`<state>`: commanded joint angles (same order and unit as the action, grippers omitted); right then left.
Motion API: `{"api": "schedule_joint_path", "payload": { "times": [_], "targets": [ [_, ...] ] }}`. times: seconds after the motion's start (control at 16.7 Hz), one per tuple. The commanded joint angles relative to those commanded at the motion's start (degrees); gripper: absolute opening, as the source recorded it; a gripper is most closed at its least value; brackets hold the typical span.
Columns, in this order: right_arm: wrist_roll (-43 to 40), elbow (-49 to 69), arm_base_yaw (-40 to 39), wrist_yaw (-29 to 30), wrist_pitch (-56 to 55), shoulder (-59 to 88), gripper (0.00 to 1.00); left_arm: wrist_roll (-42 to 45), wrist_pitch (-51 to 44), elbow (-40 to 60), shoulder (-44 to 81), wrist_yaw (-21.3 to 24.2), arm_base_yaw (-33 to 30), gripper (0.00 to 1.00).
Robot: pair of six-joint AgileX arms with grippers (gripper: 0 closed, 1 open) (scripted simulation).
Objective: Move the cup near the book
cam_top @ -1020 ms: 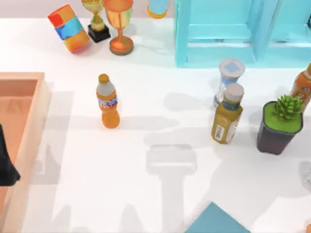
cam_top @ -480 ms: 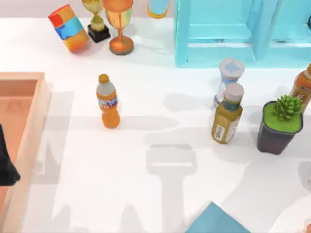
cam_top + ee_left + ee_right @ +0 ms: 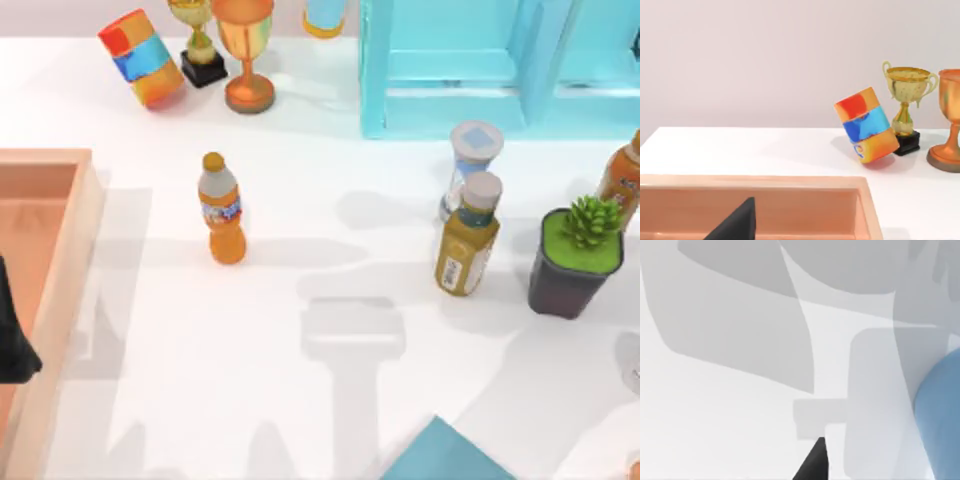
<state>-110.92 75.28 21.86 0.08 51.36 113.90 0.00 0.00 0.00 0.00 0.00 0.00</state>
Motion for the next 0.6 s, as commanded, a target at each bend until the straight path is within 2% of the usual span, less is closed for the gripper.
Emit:
{"api": "schedule_joint_path", "payload": {
  "times": [0.3, 0.6],
  "targets": [
    [0.0, 0.0, 0.0, 0.0, 0.0, 0.0, 0.02, 0.0, 0.0, 0.0, 0.0, 0.0, 0.0, 1.0],
    [0.0, 0.0, 0.0, 0.0, 0.0, 0.0, 0.0, 0.0, 0.0, 0.0, 0.0, 0.0, 0.0, 1.0]
  ]
}}
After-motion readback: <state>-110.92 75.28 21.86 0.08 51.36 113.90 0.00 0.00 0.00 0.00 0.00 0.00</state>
